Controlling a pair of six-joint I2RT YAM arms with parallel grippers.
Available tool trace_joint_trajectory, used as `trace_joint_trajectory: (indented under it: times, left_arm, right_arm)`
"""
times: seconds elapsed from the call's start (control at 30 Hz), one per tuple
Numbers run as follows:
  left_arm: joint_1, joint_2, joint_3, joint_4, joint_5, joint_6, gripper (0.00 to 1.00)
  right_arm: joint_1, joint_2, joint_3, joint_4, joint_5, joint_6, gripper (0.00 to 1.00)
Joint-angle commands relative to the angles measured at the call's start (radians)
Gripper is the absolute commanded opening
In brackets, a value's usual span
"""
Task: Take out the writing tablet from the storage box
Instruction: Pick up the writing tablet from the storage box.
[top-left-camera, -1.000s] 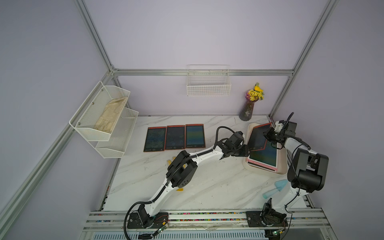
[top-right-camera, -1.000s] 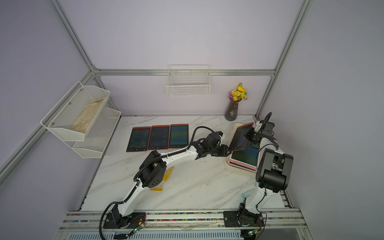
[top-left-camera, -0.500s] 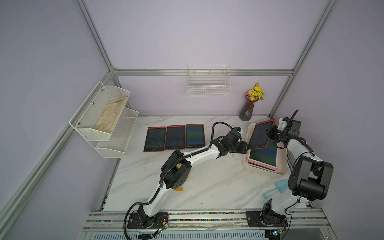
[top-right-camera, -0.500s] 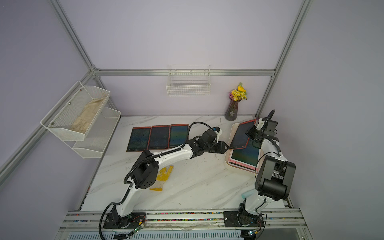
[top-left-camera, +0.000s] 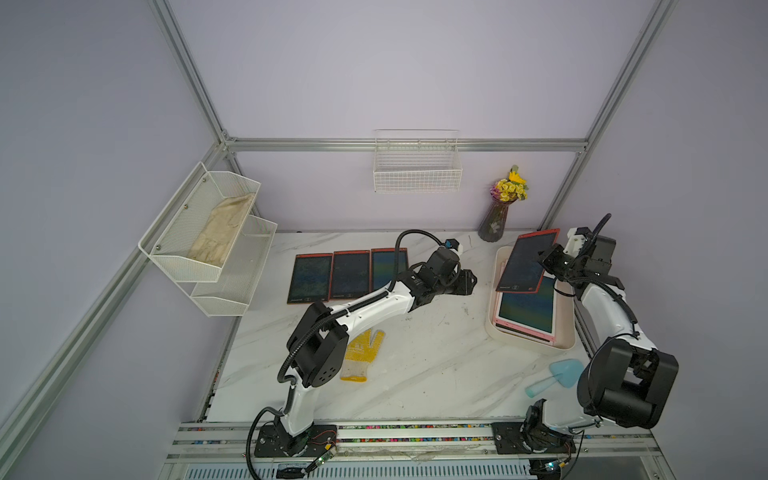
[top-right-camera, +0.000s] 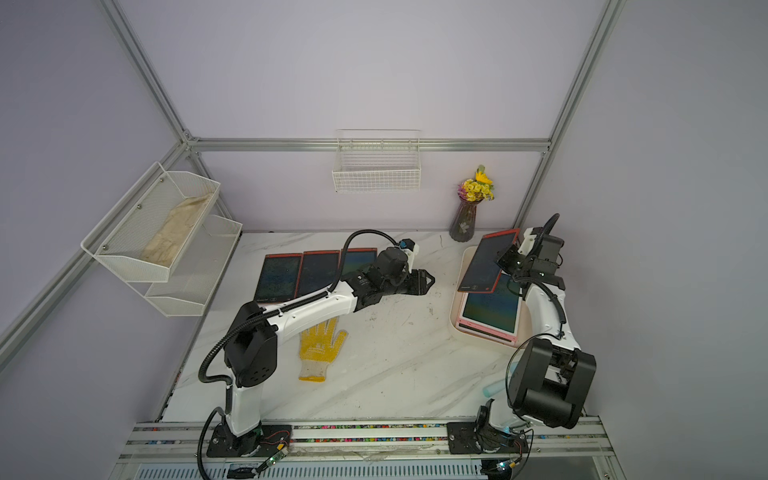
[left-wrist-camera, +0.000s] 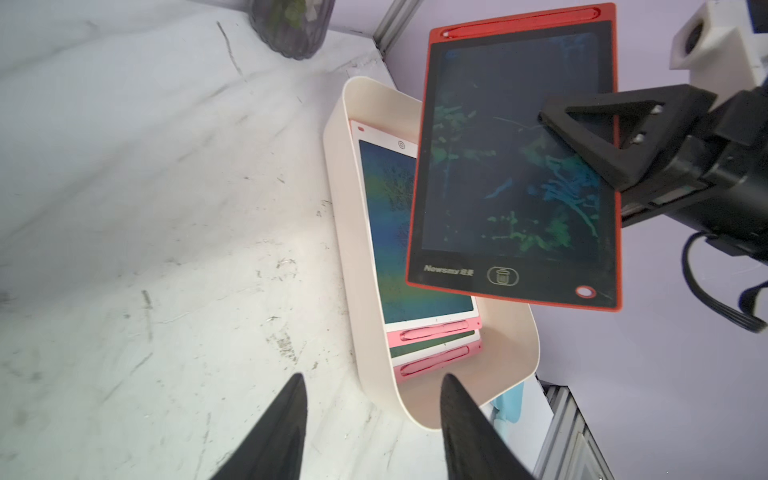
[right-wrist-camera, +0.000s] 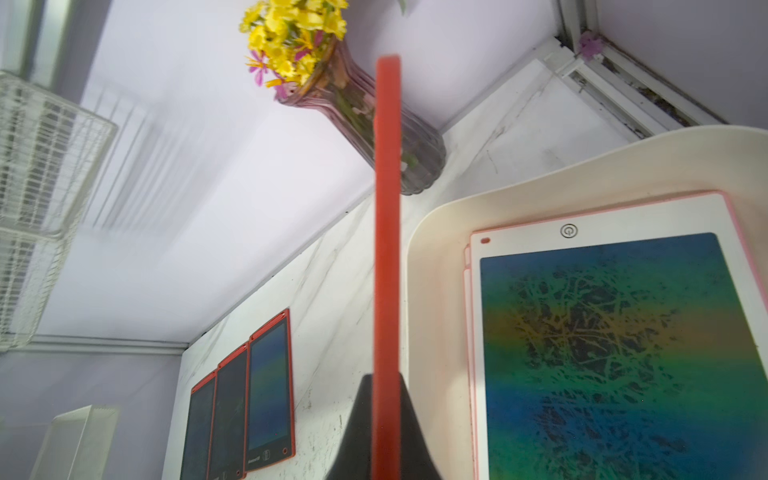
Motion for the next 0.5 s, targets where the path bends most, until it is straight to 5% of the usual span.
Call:
trace_joint_trajectory:
  times: [0.0,0.47]
  left_arm:
    - [0.027,-0.088,-0.096,0.001,-0.041,0.04,0.53]
    - [0.134,-0.414,-0.404,-0.08,-0.158,0.097,0.58]
  right_arm:
    - [0.066,-0.05,0.039,0.034,-0.047,0.016,0.0]
    - [0.398,0.122,0.161,0.236,-0.09,0.005,0.0]
